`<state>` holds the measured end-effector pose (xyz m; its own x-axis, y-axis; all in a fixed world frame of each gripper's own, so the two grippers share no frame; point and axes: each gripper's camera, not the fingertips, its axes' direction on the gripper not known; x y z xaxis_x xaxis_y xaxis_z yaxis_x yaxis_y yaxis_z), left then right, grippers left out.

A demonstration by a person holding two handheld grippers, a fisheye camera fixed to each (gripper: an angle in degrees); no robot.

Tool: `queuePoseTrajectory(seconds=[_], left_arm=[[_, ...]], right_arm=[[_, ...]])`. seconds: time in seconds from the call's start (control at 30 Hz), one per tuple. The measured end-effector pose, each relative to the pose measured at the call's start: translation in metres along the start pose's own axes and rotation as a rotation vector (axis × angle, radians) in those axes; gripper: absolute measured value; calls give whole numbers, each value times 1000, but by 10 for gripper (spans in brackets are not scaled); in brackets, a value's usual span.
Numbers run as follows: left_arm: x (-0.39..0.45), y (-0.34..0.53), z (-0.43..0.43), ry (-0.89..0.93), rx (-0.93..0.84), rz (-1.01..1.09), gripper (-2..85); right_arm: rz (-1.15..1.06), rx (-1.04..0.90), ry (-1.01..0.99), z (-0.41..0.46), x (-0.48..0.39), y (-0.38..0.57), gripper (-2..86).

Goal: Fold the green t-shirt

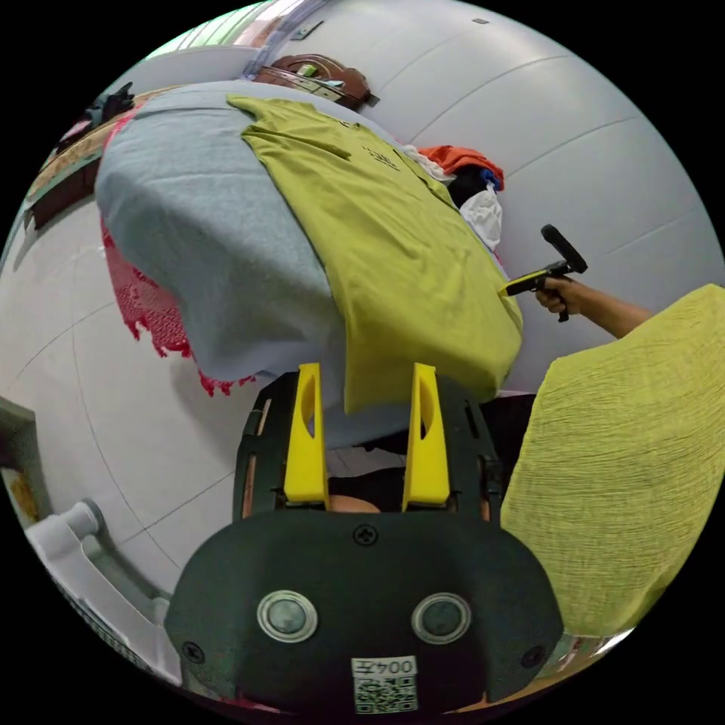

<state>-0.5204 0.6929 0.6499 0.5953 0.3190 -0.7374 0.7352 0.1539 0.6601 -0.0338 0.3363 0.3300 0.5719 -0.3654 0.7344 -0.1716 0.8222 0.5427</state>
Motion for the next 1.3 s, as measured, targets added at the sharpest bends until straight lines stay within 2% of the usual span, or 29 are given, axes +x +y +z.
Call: queuePoseTrajectory(seconds=[0.27, 0.47, 0.6, 0.73, 0.8, 0.87, 1.07, 1.2, 1.3], left_arm=[[54, -13, 20, 78, -151, 113, 140], [88, -16, 42, 113, -225, 85, 119], [107, -25, 32, 145, -215, 17, 62], [121, -28, 13, 200, -205, -87, 35], [139, -28, -4, 187, -196, -131, 29], [155, -28, -19, 169, -181, -166, 27], [218, -28, -61, 152, -81, -333, 20], [253, -39, -80, 144, -3, -442, 17], [279, -56, -81, 107, -19, -469, 16]], right_arm=[[-1, -16, 83, -32, -1, 25, 39], [55, 15, 0, -60, 35, 58, 37], [81, 33, -56, -78, 59, 81, 36], [74, 132, -78, -97, 82, 123, 35], [81, 186, -155, -105, 102, 147, 38], [101, 293, -360, -123, 146, 191, 57], [372, 641, -636, -154, 314, 364, 96], [407, 640, -644, -140, 374, 427, 96], [353, 643, -687, -136, 398, 447, 99]])
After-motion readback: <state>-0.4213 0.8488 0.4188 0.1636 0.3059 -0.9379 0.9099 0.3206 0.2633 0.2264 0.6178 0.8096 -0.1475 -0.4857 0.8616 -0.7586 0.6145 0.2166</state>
